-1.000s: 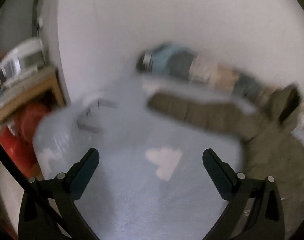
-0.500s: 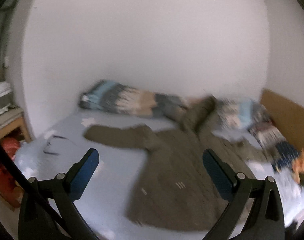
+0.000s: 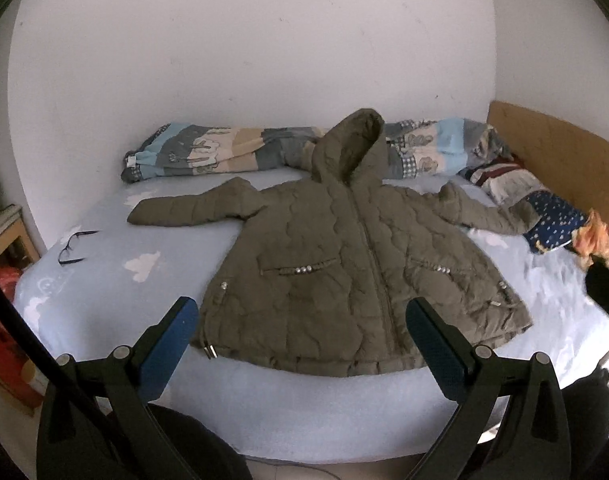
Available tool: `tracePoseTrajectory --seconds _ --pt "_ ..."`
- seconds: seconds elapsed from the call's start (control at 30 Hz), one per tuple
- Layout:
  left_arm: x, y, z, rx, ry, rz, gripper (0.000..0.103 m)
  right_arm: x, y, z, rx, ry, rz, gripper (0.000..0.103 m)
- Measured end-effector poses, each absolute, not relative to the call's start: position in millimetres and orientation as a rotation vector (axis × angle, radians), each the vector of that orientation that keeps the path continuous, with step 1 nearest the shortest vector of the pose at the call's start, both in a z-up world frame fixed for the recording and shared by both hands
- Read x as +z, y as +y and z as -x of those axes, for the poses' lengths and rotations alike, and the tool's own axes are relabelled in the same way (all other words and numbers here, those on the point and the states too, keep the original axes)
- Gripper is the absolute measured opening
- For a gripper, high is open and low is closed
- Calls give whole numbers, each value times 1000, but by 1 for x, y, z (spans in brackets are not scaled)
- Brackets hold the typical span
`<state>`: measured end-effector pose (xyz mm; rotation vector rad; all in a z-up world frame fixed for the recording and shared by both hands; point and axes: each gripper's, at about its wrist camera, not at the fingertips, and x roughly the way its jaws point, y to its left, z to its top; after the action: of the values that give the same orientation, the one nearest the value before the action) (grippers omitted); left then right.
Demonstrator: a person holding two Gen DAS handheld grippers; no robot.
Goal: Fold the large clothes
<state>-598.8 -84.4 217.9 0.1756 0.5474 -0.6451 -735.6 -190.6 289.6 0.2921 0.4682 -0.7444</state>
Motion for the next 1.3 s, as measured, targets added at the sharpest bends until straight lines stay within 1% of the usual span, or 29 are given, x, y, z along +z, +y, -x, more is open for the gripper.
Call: tracePoseTrajectory --seconds 0.13,0.27,0.53,0.77,0.9,1.3 --pt "244 -74 603 -724 569 -142 103 293 -191 728 -777 473 -289 103" --pt "260 -73 611 -709 525 -175 103 295 -193 721 -801 483 -297 103" --pt "208 -64 575 -578 595 -189 103 290 -196 711 -829 525 -309 103" --pt "170 -64 561 -488 590 -235 103 261 -198 697 -835 630 -299 103" --pt "161 -67 560 -470 588 -274 103 252 -199 692 -832 661 -295 103" --pt "162 -67 554 -462 595 -288 103 246 -202 691 -855 675 -297 103"
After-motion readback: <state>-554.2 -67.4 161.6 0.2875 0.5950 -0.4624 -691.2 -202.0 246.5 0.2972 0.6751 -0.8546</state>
